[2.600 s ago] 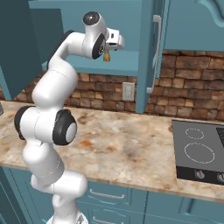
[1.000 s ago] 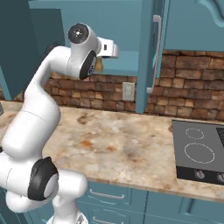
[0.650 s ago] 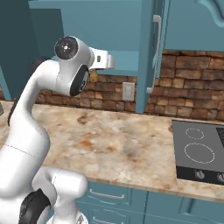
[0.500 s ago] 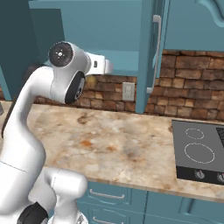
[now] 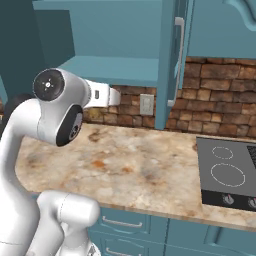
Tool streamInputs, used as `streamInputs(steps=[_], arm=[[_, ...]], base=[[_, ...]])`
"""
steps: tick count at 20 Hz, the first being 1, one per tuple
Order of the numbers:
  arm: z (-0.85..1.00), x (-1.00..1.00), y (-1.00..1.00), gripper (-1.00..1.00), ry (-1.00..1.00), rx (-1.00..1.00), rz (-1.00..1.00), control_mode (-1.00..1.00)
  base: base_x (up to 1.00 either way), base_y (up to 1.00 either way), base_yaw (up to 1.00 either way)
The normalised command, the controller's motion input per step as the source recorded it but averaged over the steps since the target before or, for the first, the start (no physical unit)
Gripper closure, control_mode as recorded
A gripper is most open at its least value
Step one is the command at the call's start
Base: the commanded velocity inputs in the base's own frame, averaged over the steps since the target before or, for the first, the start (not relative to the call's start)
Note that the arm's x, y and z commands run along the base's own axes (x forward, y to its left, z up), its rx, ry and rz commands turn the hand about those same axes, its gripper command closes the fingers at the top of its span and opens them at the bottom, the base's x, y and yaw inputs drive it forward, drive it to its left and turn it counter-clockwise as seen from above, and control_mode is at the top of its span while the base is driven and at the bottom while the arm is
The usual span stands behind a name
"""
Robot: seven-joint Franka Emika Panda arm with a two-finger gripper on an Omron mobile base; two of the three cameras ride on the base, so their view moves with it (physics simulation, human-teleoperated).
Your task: Retrieve the shaker from the cabinet and place it next the steak on a plate on the dining table.
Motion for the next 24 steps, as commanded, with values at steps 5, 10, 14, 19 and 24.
streamInputs(steps=[5,10,14,19,24], arm=[[0.0,0.0,0.0,1.0,0.0,0.0,0.0,1.0],[0.0,0.0,0.0,1.0,0.0,0.0,0.0,1.0],[0.0,0.0,0.0,1.0,0.0,0.0,0.0,1.0],[0.0,0.0,0.0,1.0,0.0,0.0,0.0,1.0],[0.0,0.0,0.0,1.0,0.0,0.0,0.0,1.0]], base=[[-0.83,0.02,0.0],[-0.99,0.0,0.0],[-1.0,-0.07,0.0],[-0.96,-0.15,-0.02],[-0.68,-0.24,-0.18]])
